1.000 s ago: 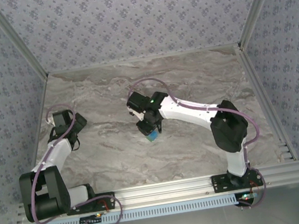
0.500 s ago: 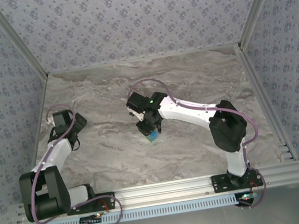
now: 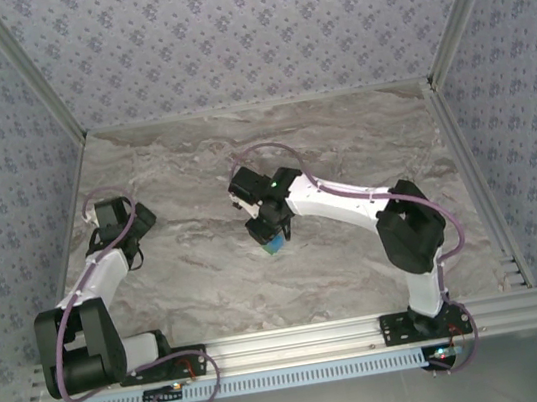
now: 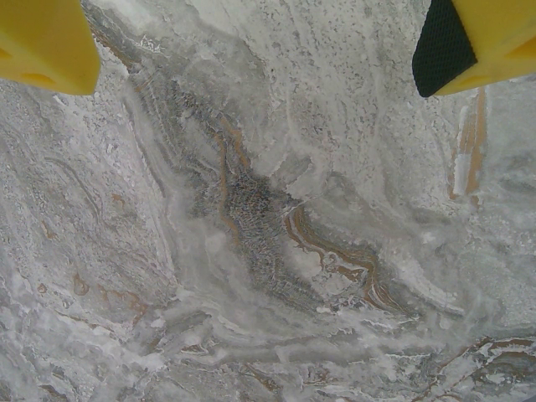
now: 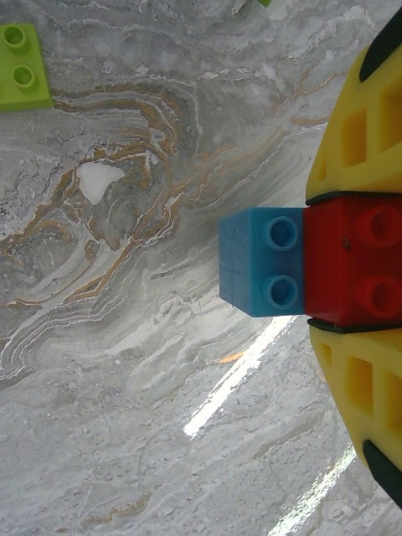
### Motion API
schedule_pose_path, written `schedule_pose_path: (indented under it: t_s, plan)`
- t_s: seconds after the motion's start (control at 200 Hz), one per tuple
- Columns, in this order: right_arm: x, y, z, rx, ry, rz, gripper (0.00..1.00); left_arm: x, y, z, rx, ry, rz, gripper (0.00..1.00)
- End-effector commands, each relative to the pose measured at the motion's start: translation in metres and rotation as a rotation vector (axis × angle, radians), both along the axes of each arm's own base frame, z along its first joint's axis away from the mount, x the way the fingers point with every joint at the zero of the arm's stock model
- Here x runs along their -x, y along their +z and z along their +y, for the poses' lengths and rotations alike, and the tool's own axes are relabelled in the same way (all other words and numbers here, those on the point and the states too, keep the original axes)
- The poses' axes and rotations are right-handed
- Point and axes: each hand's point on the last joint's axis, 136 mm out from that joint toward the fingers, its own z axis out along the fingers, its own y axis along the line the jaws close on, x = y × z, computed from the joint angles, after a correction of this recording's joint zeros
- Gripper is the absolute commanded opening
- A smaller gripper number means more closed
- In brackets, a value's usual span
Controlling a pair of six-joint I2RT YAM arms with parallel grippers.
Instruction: Assemble a carrot with lego
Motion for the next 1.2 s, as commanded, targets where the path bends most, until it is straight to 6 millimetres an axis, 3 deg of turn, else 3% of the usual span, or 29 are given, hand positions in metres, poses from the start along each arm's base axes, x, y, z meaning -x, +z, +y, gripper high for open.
schedule_pose_path:
  t_s: [0.0, 0.425, 0.625, 0.815, 1.194]
  plan:
    - [0.032, -0.054, -0.017, 0.111, 0.027, 0.149, 0.34, -0.009, 0.019, 0.003, -0.001, 0.008, -0.05, 0.97]
    - [0.057, -0.098, -0.034, 0.196, 0.026, 0.228, 0.34, -0.009, 0.019, 0.003, -0.001, 0.006, -0.048, 0.97]
    - [0.063, -0.104, -0.037, 0.196, 0.013, 0.229, 0.33, -0.01, 0.019, 0.002, 0.002, 0.007, -0.05, 0.98]
    - [0.052, -0.081, -0.03, 0.168, 0.016, 0.173, 0.32, -0.009, 0.019, 0.002, 0.001, 0.006, -0.051, 0.97]
    - [0.002, 0.0, -0.002, 0.01, -0.018, -0.045, 0.31, -0.008, 0.02, 0.003, -0.001, 0.008, -0.052, 0.98]
